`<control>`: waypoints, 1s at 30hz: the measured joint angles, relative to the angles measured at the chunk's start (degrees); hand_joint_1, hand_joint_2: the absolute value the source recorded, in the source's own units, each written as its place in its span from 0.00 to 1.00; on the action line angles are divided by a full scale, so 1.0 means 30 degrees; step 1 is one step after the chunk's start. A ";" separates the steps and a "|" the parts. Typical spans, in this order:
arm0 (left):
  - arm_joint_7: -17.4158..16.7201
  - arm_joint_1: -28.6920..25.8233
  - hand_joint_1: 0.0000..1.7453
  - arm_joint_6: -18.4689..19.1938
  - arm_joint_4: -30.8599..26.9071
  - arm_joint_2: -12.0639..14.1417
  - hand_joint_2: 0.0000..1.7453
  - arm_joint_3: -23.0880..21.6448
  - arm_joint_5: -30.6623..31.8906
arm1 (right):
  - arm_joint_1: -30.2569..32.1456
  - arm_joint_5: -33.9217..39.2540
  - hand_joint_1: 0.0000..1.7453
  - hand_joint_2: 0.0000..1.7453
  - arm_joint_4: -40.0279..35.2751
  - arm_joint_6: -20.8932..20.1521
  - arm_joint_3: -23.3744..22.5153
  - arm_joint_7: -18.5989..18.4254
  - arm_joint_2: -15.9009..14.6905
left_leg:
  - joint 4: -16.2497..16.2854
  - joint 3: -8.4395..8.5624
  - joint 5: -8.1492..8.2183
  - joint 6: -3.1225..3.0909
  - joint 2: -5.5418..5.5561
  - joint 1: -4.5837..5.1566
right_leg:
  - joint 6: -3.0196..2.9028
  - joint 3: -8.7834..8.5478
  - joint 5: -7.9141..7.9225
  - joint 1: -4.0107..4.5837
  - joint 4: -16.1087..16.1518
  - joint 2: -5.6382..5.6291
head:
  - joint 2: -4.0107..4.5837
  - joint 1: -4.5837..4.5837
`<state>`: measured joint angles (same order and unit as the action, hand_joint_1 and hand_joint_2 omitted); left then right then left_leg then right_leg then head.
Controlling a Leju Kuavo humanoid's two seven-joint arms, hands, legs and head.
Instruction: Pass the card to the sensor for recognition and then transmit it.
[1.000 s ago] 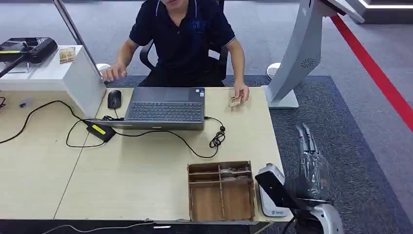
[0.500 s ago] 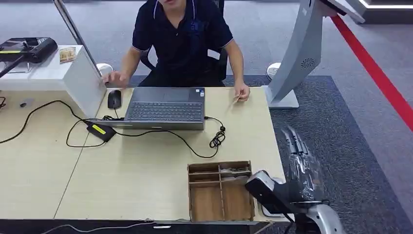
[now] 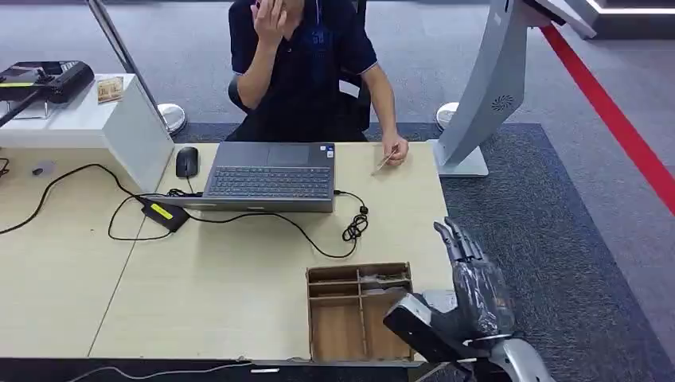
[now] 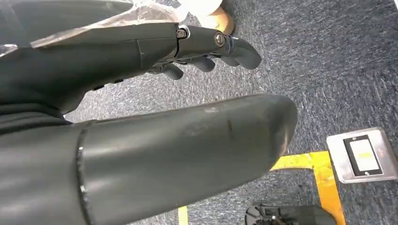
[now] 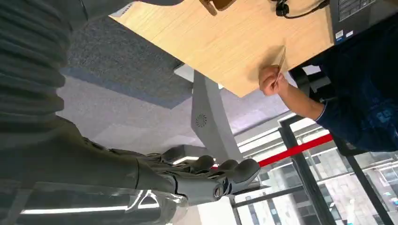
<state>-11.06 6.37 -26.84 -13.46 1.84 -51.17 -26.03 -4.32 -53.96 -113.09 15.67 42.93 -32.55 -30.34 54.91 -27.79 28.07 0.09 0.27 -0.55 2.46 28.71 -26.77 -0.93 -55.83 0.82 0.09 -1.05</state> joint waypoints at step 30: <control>-0.0036 0.0013 0.00 -0.0001 0.0000 0.0000 0.00 -0.0306 0.0233 | -0.0550 -0.0408 0.00 1.00 0.2600 0.1901 0.2345 0.0109 0.0831 | -0.0001 -0.0001 0.0000 0.0000 0.0000 -0.0001 | 0.0000 -0.0003 0.0000 0.0000 -0.0001 0.0000 | 0.0000 -0.0007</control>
<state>-11.17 6.41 -26.84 -13.46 1.84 -52.09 -25.33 -5.97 -55.19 -105.29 21.37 49.96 -32.22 -27.85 54.91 -27.79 28.07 0.09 0.27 -0.55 2.46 28.71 -26.77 -0.92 -55.83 0.82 0.09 -1.07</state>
